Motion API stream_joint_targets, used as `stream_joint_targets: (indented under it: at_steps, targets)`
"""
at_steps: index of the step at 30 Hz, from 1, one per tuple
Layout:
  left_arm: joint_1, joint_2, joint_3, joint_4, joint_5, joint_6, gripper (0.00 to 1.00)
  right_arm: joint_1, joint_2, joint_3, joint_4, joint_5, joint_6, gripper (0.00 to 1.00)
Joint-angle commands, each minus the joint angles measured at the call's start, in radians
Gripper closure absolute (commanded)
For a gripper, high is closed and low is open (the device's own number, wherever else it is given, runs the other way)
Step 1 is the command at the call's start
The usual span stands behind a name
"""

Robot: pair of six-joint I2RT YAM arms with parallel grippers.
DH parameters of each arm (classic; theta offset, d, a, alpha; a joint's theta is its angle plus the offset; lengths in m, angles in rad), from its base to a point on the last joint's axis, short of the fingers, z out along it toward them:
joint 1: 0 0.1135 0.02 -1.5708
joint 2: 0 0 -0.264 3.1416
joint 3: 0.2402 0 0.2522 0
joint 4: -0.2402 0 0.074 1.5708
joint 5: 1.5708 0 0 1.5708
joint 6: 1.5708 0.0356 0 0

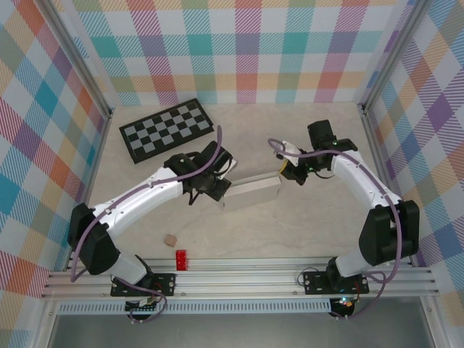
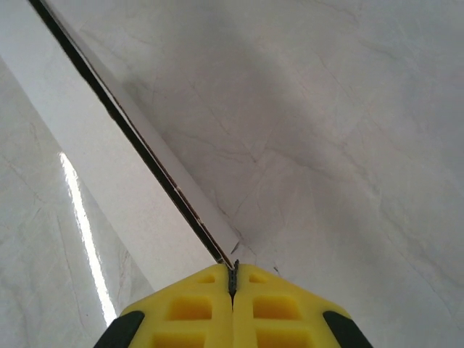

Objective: Fold the paper box

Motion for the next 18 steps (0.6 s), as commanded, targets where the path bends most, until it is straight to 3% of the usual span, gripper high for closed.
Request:
stream_joint_targets:
  at_steps: [1, 3, 7, 11, 18]
  targets:
    - [-0.005, 0.04, 0.057, 0.016, -0.028, -0.185, 1.0, 0.021, 0.003, 0.039, 0.033, 0.055, 0.289, 1.0]
    - [-0.003, 0.067, 0.079, 0.008, -0.045, -0.266, 1.0, 0.021, -0.01, 0.039, 0.069, 0.12, 0.464, 1.0]
    - [0.006, 0.089, 0.077, 0.039, -0.065, -0.407, 1.0, 0.026, -0.04, 0.007, 0.106, 0.117, 0.665, 1.0]
    - [0.026, 0.076, 0.056, 0.098, -0.049, -0.558, 1.0, 0.034, -0.073, -0.051, 0.154, 0.114, 0.79, 1.0]
    - [0.042, 0.034, -0.017, 0.199, -0.049, -0.8, 1.0, 0.05, -0.139, -0.154, 0.241, 0.143, 0.861, 1.0]
